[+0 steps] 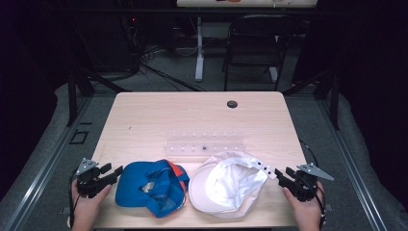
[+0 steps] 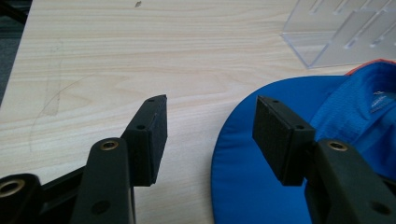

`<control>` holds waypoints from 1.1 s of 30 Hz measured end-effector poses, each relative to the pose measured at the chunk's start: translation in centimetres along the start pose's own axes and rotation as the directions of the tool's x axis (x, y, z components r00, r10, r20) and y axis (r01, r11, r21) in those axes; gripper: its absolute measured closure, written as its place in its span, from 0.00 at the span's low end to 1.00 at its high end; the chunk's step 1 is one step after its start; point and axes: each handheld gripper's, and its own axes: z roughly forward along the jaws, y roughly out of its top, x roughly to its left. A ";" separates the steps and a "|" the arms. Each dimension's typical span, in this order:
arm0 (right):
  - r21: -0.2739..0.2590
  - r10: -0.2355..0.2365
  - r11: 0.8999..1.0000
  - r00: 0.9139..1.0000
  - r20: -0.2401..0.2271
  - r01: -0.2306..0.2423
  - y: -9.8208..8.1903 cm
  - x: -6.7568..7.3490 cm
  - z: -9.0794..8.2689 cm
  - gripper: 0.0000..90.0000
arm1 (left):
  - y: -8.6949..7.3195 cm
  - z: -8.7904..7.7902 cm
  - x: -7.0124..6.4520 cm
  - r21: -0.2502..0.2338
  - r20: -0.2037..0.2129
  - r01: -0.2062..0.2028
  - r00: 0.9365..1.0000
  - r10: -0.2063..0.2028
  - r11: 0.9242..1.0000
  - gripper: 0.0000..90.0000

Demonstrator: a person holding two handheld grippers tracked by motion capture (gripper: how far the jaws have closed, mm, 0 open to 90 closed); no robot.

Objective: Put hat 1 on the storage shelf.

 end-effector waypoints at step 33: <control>0.066 0.017 0.998 0.998 -0.065 -0.013 2.7 1.4 -2.6 0.62 | 0.0 0.0 -1.3 0.005 0.020 -0.026 0.999 0.026 1.000 0.51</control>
